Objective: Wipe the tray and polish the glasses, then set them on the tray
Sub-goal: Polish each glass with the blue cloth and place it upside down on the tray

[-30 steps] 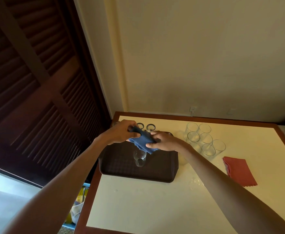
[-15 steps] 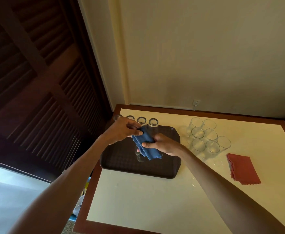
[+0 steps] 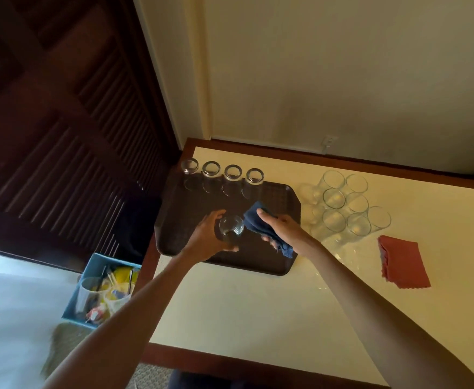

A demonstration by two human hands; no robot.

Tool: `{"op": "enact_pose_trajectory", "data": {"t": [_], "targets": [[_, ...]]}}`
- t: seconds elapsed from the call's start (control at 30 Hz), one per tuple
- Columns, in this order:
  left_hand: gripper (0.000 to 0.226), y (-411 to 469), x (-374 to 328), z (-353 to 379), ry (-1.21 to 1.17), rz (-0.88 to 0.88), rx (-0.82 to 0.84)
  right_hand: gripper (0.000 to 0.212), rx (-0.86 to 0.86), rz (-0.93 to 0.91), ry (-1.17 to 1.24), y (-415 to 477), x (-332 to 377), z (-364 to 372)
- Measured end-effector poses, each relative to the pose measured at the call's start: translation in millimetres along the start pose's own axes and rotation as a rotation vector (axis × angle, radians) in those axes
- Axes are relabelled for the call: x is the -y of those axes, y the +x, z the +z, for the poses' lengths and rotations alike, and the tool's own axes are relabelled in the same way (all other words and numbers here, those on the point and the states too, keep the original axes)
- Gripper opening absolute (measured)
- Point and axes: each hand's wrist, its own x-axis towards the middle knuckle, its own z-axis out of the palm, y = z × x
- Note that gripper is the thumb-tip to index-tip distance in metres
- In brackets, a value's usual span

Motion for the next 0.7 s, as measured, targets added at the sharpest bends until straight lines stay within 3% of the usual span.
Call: {"op": "enact_pose_trajectory", "data": {"t": [0.23,0.47,0.63,0.7], "targets": [[0.074,6.4,-2.3,31.4,-0.080,0.018,-0.213,0.047,0.007,-0.042,-0.031,-0.9,-8.7,0.7],[0.071,19.9,-52.7,-15.1,0.062,0.255,0.002,0.049,0.062,-0.045,0.009,-6.1,19.9,-16.4],[0.083,23.2,-91.4,-50.8,0.228,0.292,0.088,0.059,0.067,-0.134,-0.267,-14.3,38.5,-26.4],[0.087,18.7,-109.8,-62.7,0.310,0.330,0.104,0.053,0.063,-0.169,-0.341,-20.4,51.2,-27.3]]}}
